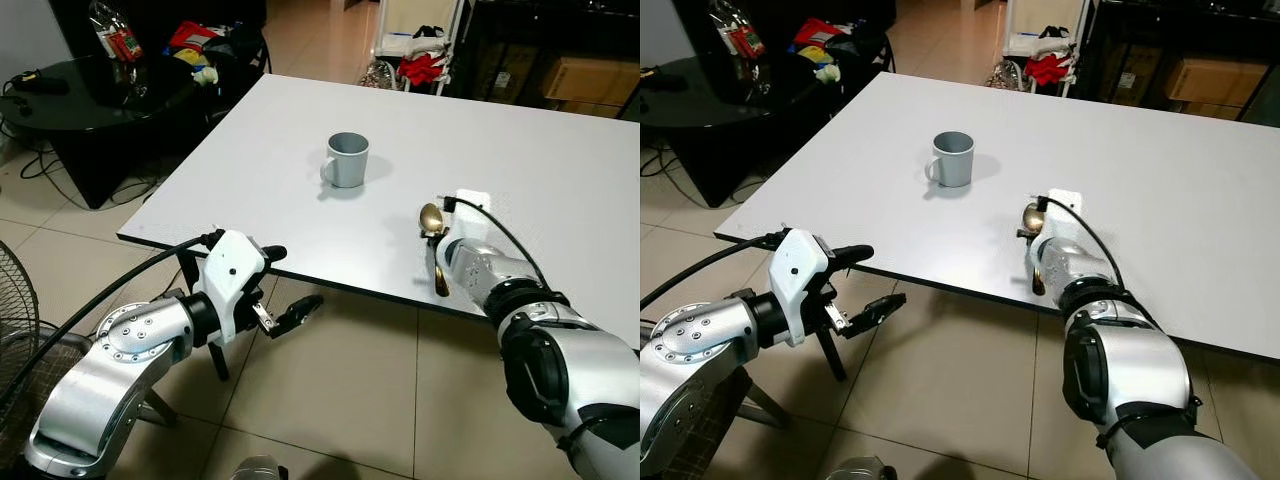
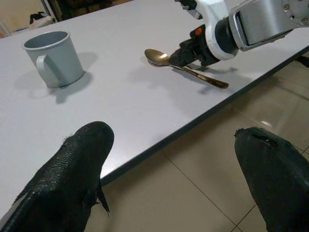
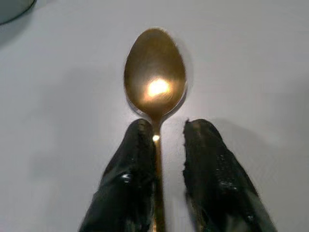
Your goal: Setting the table
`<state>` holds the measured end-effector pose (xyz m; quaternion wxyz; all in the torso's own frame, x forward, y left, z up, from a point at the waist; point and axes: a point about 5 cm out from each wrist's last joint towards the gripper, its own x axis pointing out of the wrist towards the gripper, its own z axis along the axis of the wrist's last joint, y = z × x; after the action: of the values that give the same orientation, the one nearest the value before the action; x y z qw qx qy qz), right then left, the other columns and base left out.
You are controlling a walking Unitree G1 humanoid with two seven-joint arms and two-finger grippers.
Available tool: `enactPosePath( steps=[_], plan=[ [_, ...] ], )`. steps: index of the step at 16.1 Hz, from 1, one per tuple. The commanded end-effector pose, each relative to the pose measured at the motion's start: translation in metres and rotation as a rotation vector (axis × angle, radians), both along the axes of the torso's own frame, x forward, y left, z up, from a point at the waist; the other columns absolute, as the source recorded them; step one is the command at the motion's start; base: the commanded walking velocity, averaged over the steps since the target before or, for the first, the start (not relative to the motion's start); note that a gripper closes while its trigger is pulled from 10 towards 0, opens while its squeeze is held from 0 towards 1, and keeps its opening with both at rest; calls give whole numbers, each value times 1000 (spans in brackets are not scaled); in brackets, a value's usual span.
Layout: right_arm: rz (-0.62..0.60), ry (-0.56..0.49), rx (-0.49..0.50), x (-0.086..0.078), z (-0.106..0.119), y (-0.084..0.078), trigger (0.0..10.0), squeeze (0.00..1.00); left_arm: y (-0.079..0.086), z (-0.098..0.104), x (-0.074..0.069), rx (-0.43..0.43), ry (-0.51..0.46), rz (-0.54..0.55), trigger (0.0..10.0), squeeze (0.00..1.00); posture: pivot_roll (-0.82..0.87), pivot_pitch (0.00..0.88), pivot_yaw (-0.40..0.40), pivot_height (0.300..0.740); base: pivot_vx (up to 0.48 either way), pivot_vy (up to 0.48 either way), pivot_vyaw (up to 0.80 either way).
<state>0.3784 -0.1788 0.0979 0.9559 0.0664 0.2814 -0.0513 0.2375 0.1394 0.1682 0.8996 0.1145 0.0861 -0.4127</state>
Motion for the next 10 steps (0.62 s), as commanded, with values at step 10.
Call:
enactPosePath(
  steps=[10],
  plan=[
    [199, -491, -15, -65, 43, 17, 10000, 1000, 40, 16, 18, -112, -192, 562, 10000, 0, 154, 0, 13, 740, 0, -100, 0]
  ],
)
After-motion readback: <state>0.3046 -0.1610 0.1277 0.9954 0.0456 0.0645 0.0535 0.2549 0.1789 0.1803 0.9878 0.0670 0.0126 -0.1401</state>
